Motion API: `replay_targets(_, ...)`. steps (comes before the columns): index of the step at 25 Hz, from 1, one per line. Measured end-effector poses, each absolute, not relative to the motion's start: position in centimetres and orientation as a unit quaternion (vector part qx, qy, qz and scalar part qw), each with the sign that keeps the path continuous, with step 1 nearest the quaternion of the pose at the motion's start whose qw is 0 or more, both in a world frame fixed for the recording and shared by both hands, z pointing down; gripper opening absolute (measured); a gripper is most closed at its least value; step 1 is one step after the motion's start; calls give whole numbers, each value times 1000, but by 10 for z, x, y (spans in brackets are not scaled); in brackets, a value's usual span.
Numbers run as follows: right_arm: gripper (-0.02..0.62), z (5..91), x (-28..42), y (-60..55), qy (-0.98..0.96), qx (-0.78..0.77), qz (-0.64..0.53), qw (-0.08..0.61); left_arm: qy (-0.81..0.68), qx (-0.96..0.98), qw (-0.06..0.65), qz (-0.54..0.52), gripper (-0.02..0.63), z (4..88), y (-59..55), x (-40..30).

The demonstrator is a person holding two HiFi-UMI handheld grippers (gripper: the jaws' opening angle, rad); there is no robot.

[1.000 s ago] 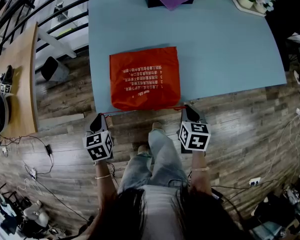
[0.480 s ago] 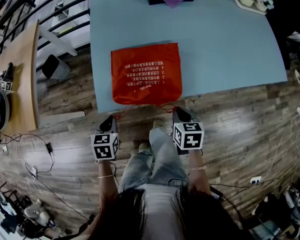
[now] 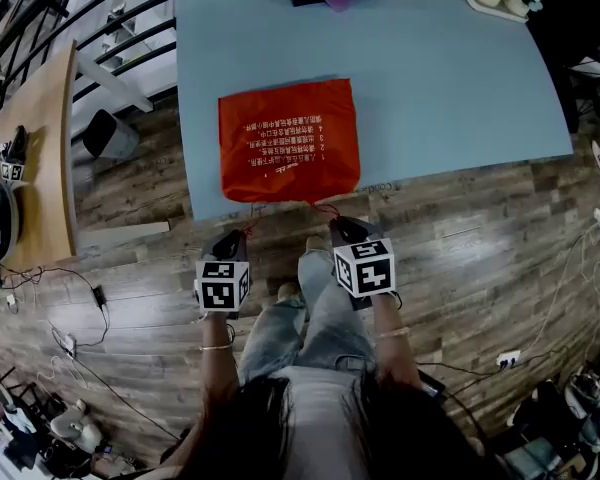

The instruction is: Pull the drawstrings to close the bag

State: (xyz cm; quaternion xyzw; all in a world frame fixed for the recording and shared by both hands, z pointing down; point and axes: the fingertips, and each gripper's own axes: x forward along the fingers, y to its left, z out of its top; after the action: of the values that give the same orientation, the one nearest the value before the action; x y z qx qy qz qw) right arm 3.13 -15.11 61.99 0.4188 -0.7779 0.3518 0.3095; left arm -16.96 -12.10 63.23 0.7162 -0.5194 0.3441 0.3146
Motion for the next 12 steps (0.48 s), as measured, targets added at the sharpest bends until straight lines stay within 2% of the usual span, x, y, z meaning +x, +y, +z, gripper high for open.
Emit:
replay_targets(7, 47, 624, 27, -143, -782, 406, 360, 308, -512, 723, 318, 339, 25, 632, -119, -160)
replay_targets(9, 89, 624, 26, -142, -783, 398, 368, 307, -511, 725, 318, 336, 45, 631, -118, -159)
replay_targets(12, 100, 622, 27, -138, -782, 399, 368, 306, -506, 727, 320, 335, 85, 628, -115, -158)
